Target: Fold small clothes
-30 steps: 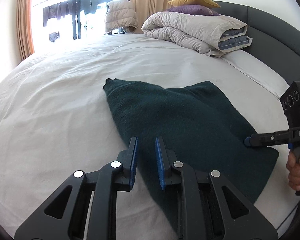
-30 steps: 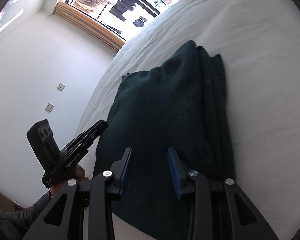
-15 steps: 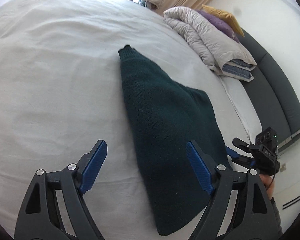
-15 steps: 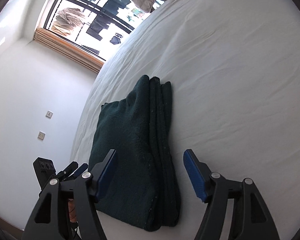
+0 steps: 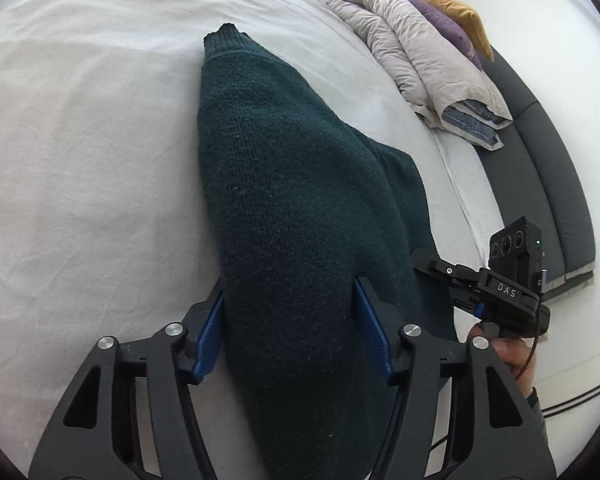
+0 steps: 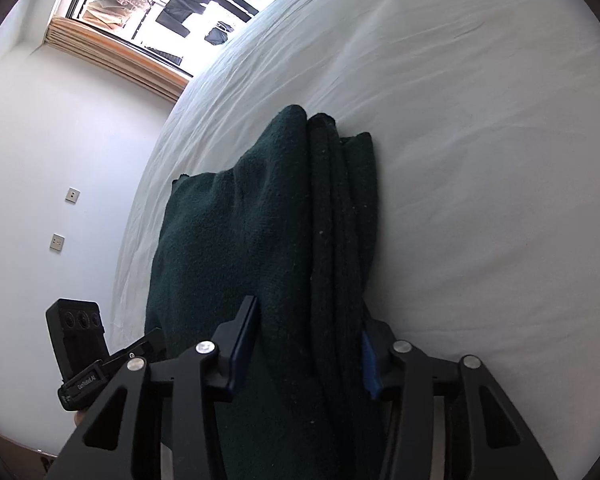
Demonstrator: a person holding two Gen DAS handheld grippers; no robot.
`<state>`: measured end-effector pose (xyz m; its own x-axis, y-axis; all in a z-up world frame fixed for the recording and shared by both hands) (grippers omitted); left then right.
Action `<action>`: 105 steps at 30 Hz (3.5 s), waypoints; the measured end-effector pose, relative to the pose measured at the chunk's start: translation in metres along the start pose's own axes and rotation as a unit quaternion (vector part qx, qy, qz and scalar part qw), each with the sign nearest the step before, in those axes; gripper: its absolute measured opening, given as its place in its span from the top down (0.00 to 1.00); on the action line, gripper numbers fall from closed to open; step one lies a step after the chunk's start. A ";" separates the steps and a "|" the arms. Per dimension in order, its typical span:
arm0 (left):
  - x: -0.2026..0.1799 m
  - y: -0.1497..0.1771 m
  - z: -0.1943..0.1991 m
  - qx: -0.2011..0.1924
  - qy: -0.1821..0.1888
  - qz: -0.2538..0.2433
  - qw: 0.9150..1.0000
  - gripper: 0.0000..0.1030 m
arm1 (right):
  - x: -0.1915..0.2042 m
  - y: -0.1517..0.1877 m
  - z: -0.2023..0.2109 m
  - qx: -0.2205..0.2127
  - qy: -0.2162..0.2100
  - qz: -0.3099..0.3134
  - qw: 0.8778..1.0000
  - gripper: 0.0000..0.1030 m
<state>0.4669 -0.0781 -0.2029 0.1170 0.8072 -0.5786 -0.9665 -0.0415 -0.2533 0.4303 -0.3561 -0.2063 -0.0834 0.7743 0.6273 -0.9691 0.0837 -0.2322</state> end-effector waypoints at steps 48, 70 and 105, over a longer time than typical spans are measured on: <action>0.125 0.065 0.168 -0.130 -0.171 -0.033 0.976 0.30 | 0.144 0.097 -0.092 -0.038 -0.051 0.076 0.995 0.63; -0.006 0.170 0.271 -0.304 -0.346 -0.093 0.883 0.07 | 0.225 0.210 0.056 -0.246 0.102 0.187 0.945 0.17; -0.011 0.266 0.272 -0.251 -0.331 -0.014 0.910 0.00 | 0.274 0.291 0.074 -0.236 0.229 0.222 0.918 0.00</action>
<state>0.1464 0.0622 -0.0527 -0.1824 0.9831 -0.0154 -0.7203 -0.1443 -0.6784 0.1083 -0.1659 -0.0470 -0.2346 0.9712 0.0404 -0.6451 -0.1245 -0.7539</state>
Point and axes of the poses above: each gripper's, at about its wrist camera, not at the fingertips, and z roughly against the way its jaws point, x to its left, y to its underside, the point moved 4 cm from there along -z, roughly the way its jaws point, and after that the axes turned 7 degrees about x, right-handed, at the moved point
